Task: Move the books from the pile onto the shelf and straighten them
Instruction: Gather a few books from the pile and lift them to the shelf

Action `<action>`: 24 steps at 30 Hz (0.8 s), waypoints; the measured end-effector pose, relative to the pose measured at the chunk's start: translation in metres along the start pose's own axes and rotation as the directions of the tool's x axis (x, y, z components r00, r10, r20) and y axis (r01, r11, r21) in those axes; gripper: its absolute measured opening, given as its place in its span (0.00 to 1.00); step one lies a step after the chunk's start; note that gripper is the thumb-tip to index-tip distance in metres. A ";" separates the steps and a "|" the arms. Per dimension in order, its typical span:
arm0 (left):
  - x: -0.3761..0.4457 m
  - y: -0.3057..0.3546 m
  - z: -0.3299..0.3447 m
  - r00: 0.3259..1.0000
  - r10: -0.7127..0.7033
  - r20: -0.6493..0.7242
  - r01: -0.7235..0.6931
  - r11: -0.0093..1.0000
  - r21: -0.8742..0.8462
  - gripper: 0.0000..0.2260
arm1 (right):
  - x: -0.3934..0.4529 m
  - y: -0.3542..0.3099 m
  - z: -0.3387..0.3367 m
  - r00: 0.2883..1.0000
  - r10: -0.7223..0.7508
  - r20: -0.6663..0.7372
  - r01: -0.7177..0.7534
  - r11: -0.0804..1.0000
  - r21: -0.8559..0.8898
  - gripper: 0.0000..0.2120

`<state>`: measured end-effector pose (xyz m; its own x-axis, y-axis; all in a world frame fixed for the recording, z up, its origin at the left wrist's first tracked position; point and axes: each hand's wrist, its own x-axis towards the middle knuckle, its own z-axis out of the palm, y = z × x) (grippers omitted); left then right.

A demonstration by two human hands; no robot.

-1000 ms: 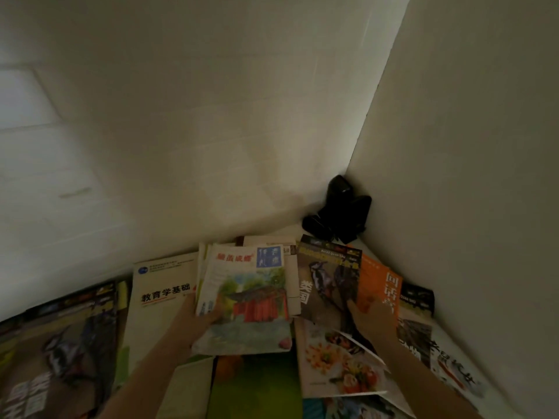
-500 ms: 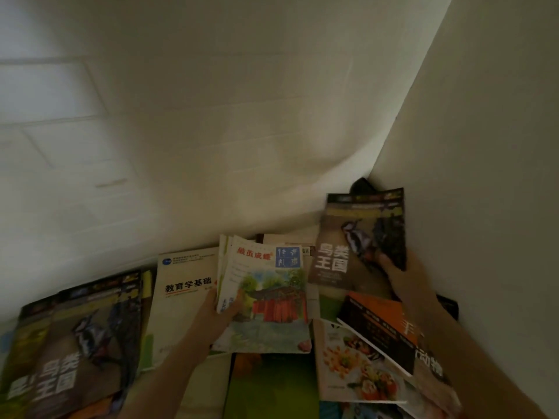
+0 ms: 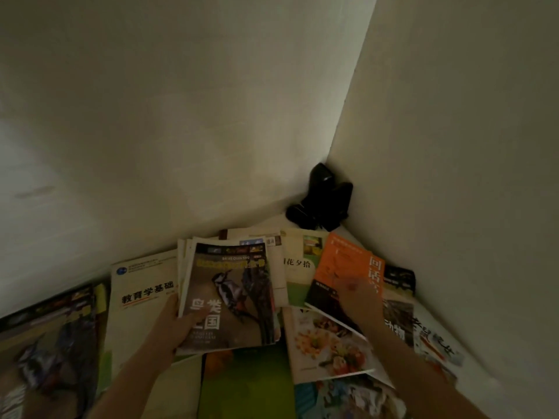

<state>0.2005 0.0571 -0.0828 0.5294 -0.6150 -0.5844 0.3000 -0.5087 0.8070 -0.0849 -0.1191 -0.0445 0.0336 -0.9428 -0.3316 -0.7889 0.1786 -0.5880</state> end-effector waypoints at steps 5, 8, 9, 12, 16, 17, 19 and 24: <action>0.004 -0.003 0.001 1.000 0.015 -0.019 -0.015 1.000 -0.007 0.19 | 0.028 0.076 -0.014 0.967 0.215 0.137 -0.219 0.976 0.014 0.24; 0.005 -0.003 0.002 0.999 0.019 -0.034 -0.020 1.000 -0.013 0.18 | 0.015 0.063 -0.019 0.971 0.207 0.121 -0.229 0.950 0.211 0.21; 0.005 -0.003 0.002 0.999 0.018 -0.034 -0.018 1.000 -0.015 0.18 | 0.014 0.062 -0.020 0.976 0.194 0.096 -0.214 0.928 0.304 0.21; 0.003 -0.001 0.003 0.999 0.021 -0.023 -0.022 1.000 -0.011 0.21 | 0.002 0.052 -0.029 0.997 0.075 -0.023 -0.055 0.872 0.487 0.20; -0.006 0.002 0.004 0.999 0.024 -0.040 -0.025 1.000 -0.017 0.21 | -0.029 0.027 -0.032 0.997 -0.073 -0.002 0.057 0.762 0.645 0.12; -0.008 0.003 0.005 0.998 0.027 -0.050 -0.028 0.999 -0.034 0.21 | -0.038 0.017 -0.026 0.992 -0.119 0.040 0.063 0.746 0.663 0.12; -0.011 0.007 0.004 1.000 -0.008 -0.020 0.006 0.992 -0.125 0.25 | -0.054 -0.006 -0.004 0.974 -0.201 0.100 0.089 0.753 0.652 0.11; -0.021 0.016 0.006 0.998 -0.001 0.066 0.009 0.993 -0.121 0.25 | -0.081 -0.055 0.080 0.912 -0.292 0.289 0.098 0.838 0.536 0.13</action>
<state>0.1890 0.0582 -0.0583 0.4751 -0.6532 -0.5896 0.3985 -0.4377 0.8060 0.0047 -0.0300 -0.0448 0.4379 -0.8306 -0.3440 -0.3289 0.2081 -0.9211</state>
